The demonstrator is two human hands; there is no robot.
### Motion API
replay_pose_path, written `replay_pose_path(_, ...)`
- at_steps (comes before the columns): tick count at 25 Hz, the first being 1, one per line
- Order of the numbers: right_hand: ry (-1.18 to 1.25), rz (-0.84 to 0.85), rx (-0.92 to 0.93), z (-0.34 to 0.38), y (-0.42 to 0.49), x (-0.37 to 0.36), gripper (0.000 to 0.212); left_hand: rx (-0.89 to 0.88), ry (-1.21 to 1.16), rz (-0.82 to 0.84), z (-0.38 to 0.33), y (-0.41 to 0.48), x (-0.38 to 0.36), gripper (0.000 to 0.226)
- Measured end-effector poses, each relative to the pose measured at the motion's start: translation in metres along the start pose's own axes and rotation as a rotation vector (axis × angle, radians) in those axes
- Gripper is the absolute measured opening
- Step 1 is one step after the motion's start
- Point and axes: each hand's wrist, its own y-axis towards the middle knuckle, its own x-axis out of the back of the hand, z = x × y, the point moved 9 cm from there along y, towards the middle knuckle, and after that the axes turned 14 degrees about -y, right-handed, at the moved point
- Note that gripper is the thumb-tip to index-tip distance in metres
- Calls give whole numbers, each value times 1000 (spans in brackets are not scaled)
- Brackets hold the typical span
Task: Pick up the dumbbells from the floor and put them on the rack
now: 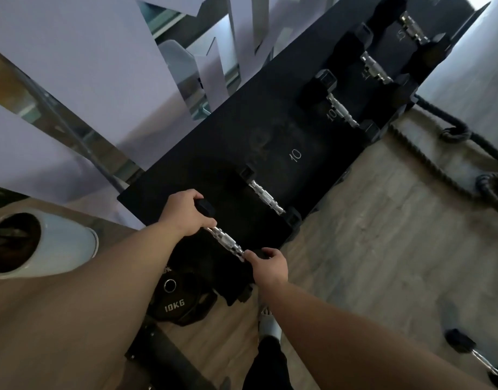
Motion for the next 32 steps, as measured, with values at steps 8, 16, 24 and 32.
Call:
replay_pose_path(8, -179, -63, -45, -11, 24, -4, 49, -46, 27, -57, 23, 12, -22, 73)
replay_pose_path(16, -373, 31, 60, -5, 24, -14, 60, -82, 20, -18, 30, 15, -20, 65)
replay_pose_path(24, -369, 181, 133, -7, -5, -10, 61, -76, 226, -5, 31, 8, -20, 65)
replay_pose_path(32, -581, 47, 215, 15, -6, 164, 36, -239, 326, 257, -54, -32, -47, 57)
